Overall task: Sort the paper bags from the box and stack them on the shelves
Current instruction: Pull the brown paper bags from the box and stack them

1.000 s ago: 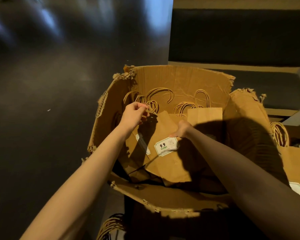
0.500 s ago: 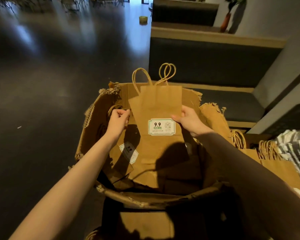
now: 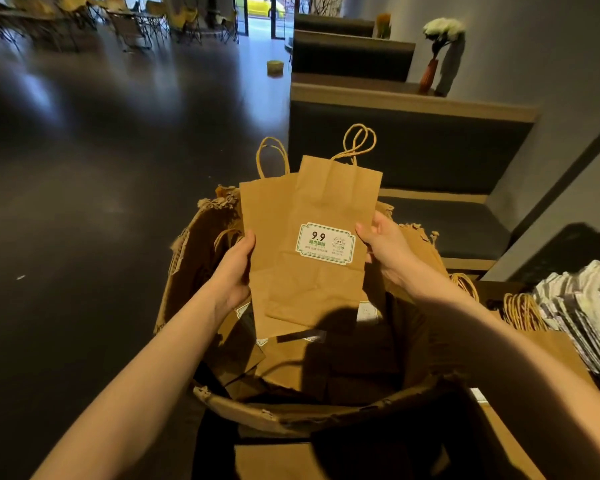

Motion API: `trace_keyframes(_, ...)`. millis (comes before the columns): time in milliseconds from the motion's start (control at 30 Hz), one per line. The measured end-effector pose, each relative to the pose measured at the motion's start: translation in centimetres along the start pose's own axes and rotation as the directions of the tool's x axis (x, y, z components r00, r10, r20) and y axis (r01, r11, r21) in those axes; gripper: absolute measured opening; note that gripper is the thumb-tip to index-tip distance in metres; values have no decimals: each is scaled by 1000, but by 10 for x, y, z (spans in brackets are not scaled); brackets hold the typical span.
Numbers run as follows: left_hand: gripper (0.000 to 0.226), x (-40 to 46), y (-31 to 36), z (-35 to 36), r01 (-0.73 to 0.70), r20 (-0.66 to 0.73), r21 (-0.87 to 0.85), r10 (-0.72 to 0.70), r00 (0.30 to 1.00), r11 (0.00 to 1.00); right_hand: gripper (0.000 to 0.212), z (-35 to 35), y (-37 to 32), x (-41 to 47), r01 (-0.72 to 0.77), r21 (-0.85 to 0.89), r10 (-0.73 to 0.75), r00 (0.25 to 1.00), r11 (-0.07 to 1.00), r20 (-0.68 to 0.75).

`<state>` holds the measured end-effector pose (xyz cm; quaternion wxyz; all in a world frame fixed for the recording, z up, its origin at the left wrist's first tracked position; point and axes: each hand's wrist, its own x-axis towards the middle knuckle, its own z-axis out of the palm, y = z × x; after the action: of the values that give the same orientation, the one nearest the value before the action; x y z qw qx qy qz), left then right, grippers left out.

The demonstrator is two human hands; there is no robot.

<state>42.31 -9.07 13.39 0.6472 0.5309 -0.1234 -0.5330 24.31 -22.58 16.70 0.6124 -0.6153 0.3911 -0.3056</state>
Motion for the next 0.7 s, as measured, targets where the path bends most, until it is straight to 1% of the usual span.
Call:
trace_keyframes(67, 31, 2, 2, 0, 56, -2, -65, -56, 998, 996, 29, 4, 4, -1, -19, -21, 20, 1000, 1000, 18)
trace_keyframes(133, 31, 4, 0, 0, 56, 8, -70, -56, 998, 996, 29, 9, 7, -1, -30, -57, 32, 999, 998, 32)
trace_keyframes(167, 31, 6, -2, -1, 34, -4, -61, -34, 999, 998, 30, 10, 9, 0, -39, -44, 40, 999, 998, 27)
trace_keyframes(300, 34, 12, -5, -5, -74, -99, 40, 78, 992, 996, 33, 9, 3, 4, -121, 177, 128, 991, 977, -31)
trace_keyframes(367, 32, 11, -4, -5, -80, -130, 22, 82, 988, 997, 31, 6, 0, 6, -157, 217, 169, 985, 963, -37)
trace_keyframes(433, 32, 8, -1, -2, -54, -105, -12, 52, 993, 998, 28, 4, -2, 7, -190, 238, 197, 980, 953, -7)
trace_keyframes(500, 34, 5, 5, 4, -54, -37, -40, 52, 998, 998, 23, 6, -3, 6, -224, 267, 222, 974, 937, 37)
trace_keyframes(533, 36, 4, 8, 7, -74, -13, -53, 74, 997, 996, 22, 8, -4, 5, -237, 279, 231, 971, 931, 56)
trace_keyframes(600, 44, 1, 13, 13, -143, -21, -43, 142, 990, 989, 23, 11, -6, 4, -244, 306, 229, 970, 920, 85)
trace_keyframes(633, 48, -2, 16, 17, -192, -27, 0, 192, 981, 981, 24, 12, -8, 3, -242, 325, 224, 970, 914, 92)
trace_keyframes(667, 48, -6, 17, 20, -241, -12, 63, 242, 970, 969, 25, 13, -8, 2, -242, 344, 222, 970, 907, 97)
trace_keyframes(700, 43, -9, 18, 25, -279, 19, 124, 279, 960, 952, 27, 14, -10, 1, -245, 362, 225, 969, 899, 99)
